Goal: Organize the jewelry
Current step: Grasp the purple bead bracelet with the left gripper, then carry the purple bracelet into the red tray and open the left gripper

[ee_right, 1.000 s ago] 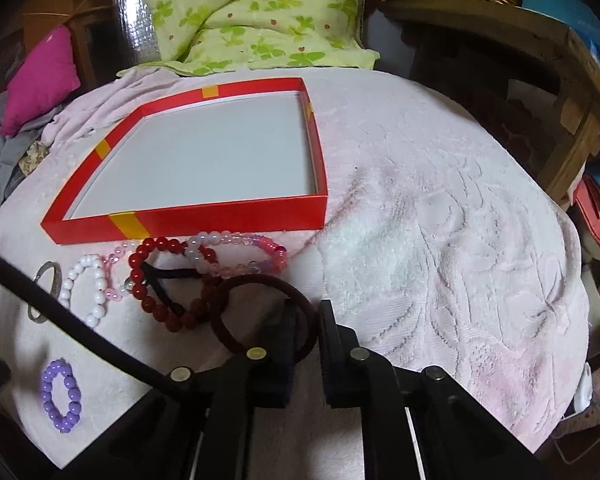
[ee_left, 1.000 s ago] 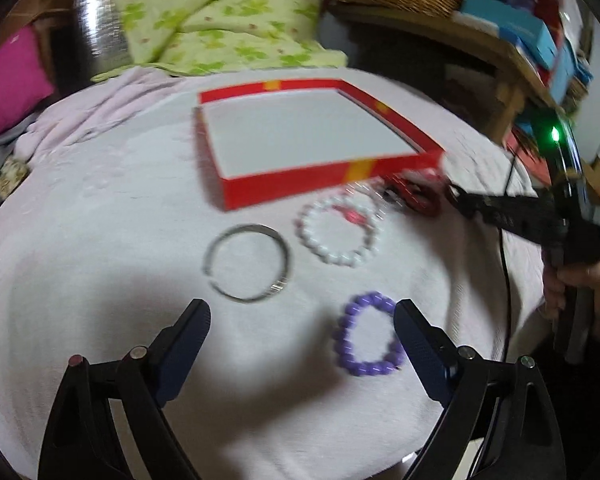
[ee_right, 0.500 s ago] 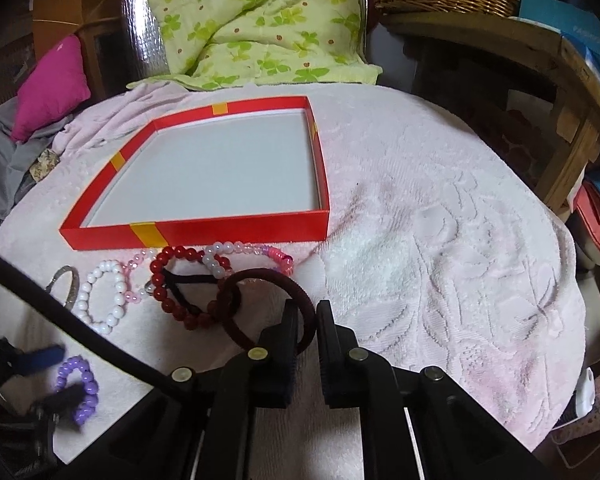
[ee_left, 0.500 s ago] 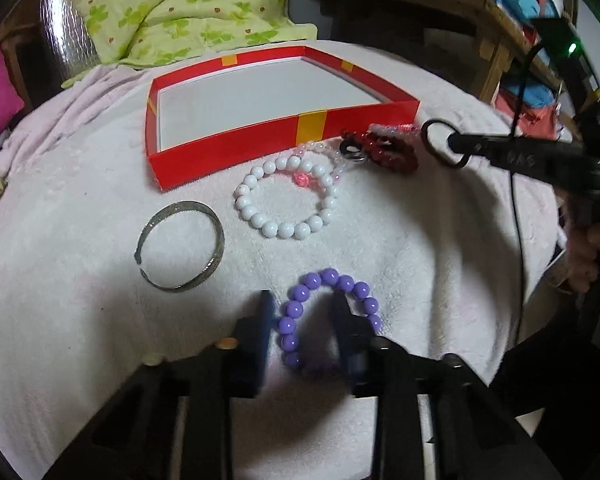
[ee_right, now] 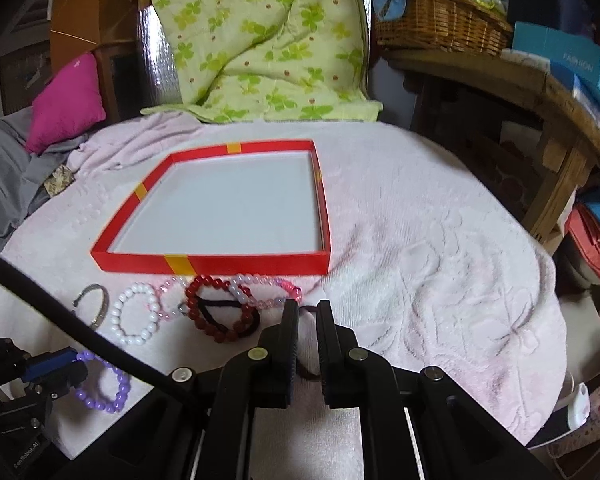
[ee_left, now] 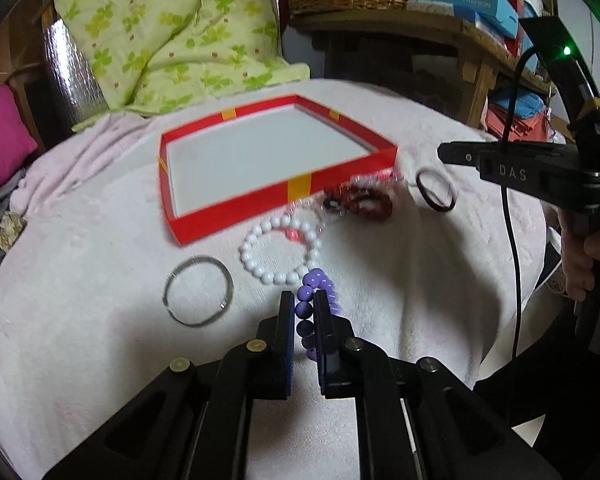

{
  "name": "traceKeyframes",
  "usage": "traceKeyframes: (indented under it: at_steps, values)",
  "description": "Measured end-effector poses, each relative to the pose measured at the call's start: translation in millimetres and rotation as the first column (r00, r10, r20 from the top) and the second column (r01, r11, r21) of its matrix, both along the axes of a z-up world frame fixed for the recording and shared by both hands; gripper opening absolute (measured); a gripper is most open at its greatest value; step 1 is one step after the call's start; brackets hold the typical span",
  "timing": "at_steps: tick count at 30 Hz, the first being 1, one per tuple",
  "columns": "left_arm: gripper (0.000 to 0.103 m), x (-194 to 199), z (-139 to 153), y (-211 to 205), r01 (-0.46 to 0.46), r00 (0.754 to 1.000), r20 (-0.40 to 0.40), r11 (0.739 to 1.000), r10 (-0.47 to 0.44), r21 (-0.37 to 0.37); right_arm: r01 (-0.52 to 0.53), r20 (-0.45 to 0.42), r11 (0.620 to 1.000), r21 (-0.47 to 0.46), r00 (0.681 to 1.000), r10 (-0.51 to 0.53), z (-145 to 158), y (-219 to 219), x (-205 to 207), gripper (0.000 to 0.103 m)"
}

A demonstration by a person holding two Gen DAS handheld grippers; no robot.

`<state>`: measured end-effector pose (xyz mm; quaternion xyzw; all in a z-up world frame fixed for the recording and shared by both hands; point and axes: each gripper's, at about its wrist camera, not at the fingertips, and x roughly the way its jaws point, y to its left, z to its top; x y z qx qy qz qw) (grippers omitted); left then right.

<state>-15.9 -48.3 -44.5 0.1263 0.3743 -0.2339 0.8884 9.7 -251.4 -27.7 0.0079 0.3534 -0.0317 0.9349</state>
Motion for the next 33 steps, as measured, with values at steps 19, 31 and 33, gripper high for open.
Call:
traceKeyframes:
  at_steps: [19,31,33]
  values:
    - [0.009,34,68,17,-0.086,0.982,0.164,0.995,0.093,-0.052,-0.039,0.127,0.999,-0.035,0.991,0.043,42,28,0,0.010]
    - [0.009,42,72,28,-0.130,0.975,0.174,0.989,0.142,-0.076,-0.037,0.151,0.998,-0.056,0.988,0.045,48,38,3,0.010]
    - [0.009,42,74,27,-0.130,0.973,0.183,0.989,0.141,-0.074,-0.034,0.155,0.998,-0.060,0.987,0.043,49,38,3,0.010]
